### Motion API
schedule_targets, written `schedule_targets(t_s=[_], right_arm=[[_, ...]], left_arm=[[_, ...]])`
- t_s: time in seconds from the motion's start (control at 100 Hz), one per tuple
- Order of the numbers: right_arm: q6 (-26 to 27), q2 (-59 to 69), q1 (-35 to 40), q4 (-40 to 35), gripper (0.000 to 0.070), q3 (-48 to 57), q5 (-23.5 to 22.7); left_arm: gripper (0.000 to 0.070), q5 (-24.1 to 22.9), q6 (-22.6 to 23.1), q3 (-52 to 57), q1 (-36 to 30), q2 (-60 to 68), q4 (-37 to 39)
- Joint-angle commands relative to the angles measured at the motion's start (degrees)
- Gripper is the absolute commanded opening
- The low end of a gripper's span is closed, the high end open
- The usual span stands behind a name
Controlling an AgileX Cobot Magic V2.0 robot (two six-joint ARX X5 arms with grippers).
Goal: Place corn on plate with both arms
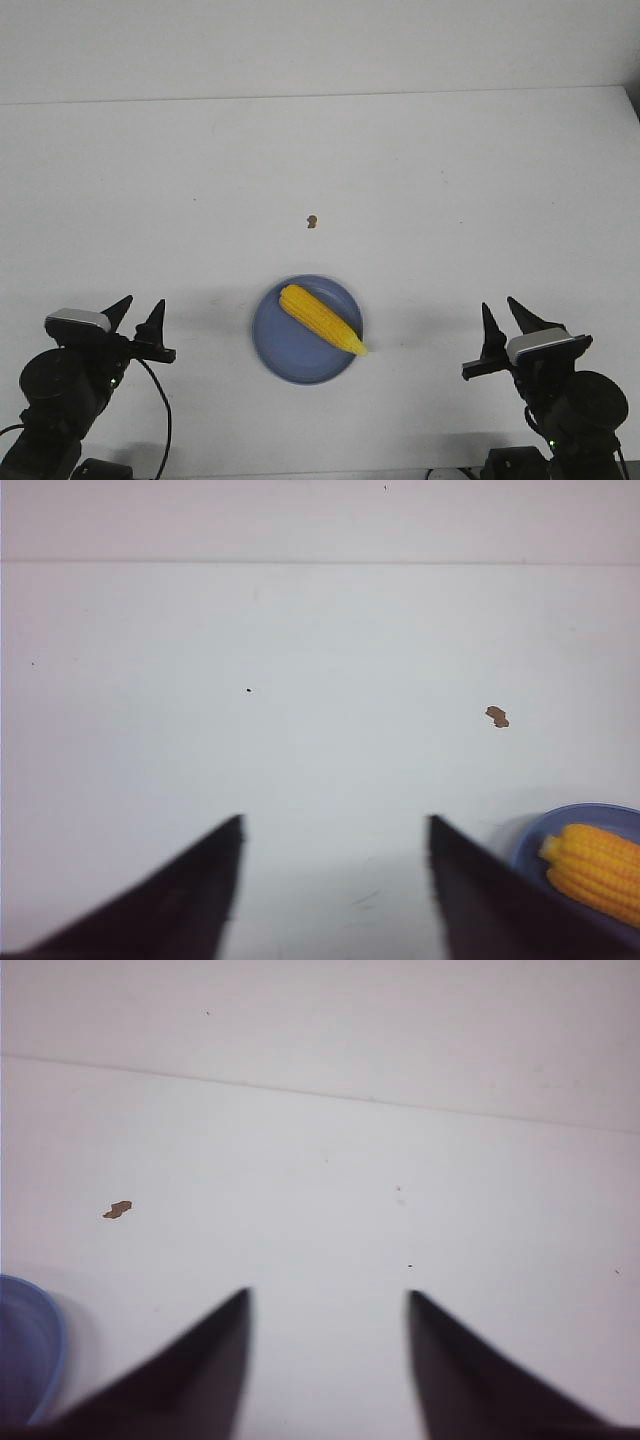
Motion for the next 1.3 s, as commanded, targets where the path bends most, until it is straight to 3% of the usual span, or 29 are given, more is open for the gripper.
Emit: schedule_targets(t_s=[0.0, 0.05, 0.23, 1.29], right_arm=[[0.81, 0.04, -0.02, 0.59, 0.0046, 0.57, 0.28], [0.81, 0.04, -0.02, 0.59, 0.0012, 0.57, 0.83], [0.81, 0.04, -0.02, 0.57, 0.0012, 0.57, 3.04], [0.81, 0.04, -0.02, 0.57, 0.0012, 0.57, 2.97]], left_arm=[[0.0092, -0.26, -0.15, 0.24, -0.15, 0.15, 0.48], [0.0, -0.26, -0.15, 0.24, -0.15, 0.15, 0.48], [0.0006, -0.26, -0.15, 0.24, -0.15, 0.15, 0.48], [0.0006, -0.26, -0.15, 0.24, -0.15, 0.15, 0.55]])
